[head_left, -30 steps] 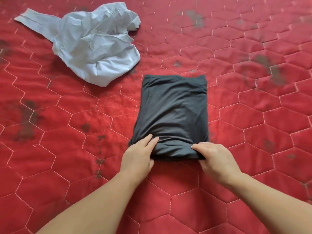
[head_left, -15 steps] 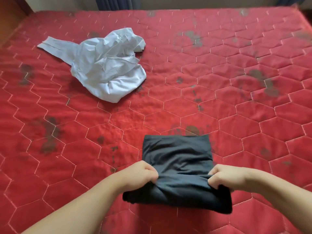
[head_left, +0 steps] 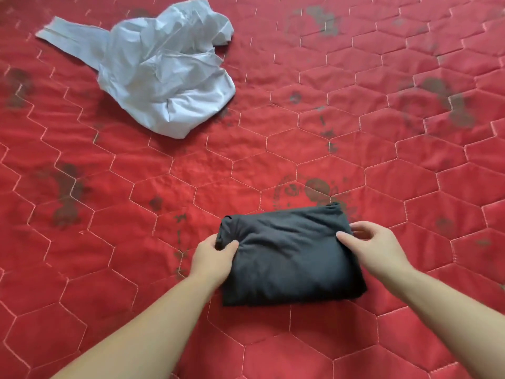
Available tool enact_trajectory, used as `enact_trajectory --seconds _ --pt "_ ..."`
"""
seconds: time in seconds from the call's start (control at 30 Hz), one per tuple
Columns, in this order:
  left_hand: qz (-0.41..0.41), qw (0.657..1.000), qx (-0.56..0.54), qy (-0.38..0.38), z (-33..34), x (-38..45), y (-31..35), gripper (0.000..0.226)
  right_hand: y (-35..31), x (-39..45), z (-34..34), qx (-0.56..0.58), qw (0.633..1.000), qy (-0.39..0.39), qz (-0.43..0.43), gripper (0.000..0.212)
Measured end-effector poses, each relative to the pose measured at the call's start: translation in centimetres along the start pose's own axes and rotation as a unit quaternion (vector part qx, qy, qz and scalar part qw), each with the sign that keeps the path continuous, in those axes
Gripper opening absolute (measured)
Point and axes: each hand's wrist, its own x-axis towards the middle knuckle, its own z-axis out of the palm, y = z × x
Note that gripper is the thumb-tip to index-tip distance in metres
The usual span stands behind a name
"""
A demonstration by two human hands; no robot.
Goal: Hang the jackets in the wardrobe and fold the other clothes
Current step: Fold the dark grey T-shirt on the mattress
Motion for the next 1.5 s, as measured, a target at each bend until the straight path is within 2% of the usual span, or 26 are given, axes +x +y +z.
enact_trajectory --seconds 0.03,0.07,0.13,0.2,0.3,0.43,0.63,0.8,0.93,1.1,1.23,1.33,1.43,1.5 --pt "0.003 0.998 0.040 0.046 0.6 -0.3 -0.3 0.018 0.2 -0.2 0.7 -0.064 0.997 0.043 0.000 0.029" --pt "-0.015 0.997 0.028 0.066 1.3 -0.7 -0.3 0.029 0.3 -0.7 1.4 -0.085 0.994 0.058 0.023 0.042" --pt "-0.076 0.994 -0.048 0.059 2.3 -2.0 0.3 0.050 0.3 -1.6 2.6 -0.022 0.995 0.029 0.094 0.058" --pt "-0.122 0.990 -0.069 0.025 3.2 -2.6 0.9 0.061 0.6 -2.1 3.4 0.052 0.989 -0.018 0.140 0.064" --pt "-0.135 0.990 -0.047 -0.006 3.6 -2.3 1.0 0.073 0.5 -2.5 3.6 0.115 0.978 -0.077 0.155 0.045" --pt "-0.105 0.994 -0.004 -0.039 3.3 -2.2 -0.1 0.081 0.7 -4.0 3.3 0.173 0.962 -0.142 0.155 0.028" --pt "-0.123 0.977 -0.159 -0.068 -0.3 -5.2 -0.3 0.055 -2.0 -7.2 1.9 0.186 0.972 -0.122 0.080 0.025" --pt "-0.078 0.961 -0.263 -0.042 -9.0 -9.1 4.8 0.048 -11.3 -11.9 0.5 0.192 0.975 -0.112 -0.022 0.024" --pt "-0.024 0.950 -0.312 -0.010 -17.9 -13.8 7.7 0.058 -20.0 -17.4 -0.4 0.195 0.966 -0.135 -0.100 0.023" --pt "0.038 0.914 -0.393 0.092 -30.4 -23.4 7.1 0.051 -29.3 -27.9 0.9 0.170 0.941 -0.203 -0.210 0.027" --pt "0.022 0.869 -0.459 0.182 -39.0 -33.8 2.1 0.080 -34.9 -39.8 3.7 0.124 0.913 -0.256 -0.292 0.024" --pt "0.024 0.821 -0.514 0.247 -44.1 -41.1 -3.8 0.104 -37.1 -49.1 6.7 0.077 0.883 -0.315 -0.340 0.025" --pt "0.033 0.784 -0.549 0.287 -48.9 -48.5 -10.0 0.077 -38.4 -57.7 10.9 0.035 0.847 -0.373 -0.378 0.029" --pt "0.028 0.758 -0.569 0.319 -52.1 -51.9 -14.7 0.070 -39.1 -63.5 14.5 0.013 0.822 -0.412 -0.394 0.028"
